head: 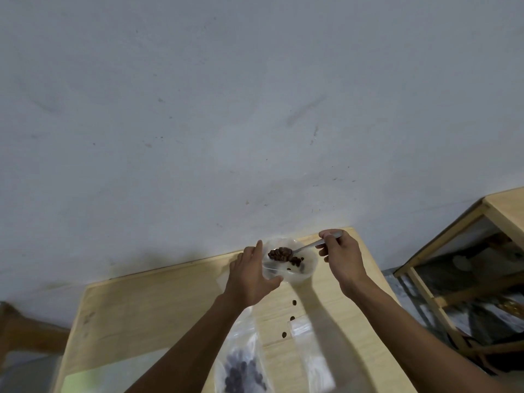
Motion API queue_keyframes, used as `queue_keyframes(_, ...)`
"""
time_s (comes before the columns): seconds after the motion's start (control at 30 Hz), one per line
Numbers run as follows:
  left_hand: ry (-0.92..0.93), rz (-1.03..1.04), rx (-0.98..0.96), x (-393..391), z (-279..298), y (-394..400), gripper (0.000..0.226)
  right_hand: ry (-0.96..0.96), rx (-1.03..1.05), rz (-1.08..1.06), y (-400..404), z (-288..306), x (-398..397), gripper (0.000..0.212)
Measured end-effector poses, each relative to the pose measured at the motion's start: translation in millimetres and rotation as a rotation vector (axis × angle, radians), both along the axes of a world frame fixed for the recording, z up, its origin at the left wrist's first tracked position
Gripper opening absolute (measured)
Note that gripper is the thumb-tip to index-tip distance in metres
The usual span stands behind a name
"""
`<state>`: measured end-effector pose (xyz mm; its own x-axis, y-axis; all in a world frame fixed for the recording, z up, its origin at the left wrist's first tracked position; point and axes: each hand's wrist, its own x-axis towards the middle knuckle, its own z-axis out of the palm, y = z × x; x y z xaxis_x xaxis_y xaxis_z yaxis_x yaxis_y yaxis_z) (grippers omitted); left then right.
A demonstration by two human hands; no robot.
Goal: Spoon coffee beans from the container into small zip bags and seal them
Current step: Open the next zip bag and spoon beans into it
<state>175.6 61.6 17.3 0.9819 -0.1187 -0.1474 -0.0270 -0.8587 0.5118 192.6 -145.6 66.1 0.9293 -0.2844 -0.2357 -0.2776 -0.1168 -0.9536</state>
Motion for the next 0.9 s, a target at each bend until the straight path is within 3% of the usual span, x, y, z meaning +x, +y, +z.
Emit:
queue_keyframes(0.63, -0.04, 0.007, 0.048, -2.3, 14.4, 19.9, 0.094, -0.243, 0.012, 0.08, 20.6, 25.8, -15.2, 0.02)
queue_keyframes(0.8, -0.053, 0.054, -0.04, -6.8, 8.9, 22.0, 0.092, -0.269, 0.074, -0.005, 16.7, 21.7, -16.4, 0.019)
queue_keyframes(0.9, -0.01, 0.158, -0.217, -11.8, 2.1, 29.3, 0.094, -0.225, 0.141, -0.119, 8.4, 13.9, -14.3, 0.019)
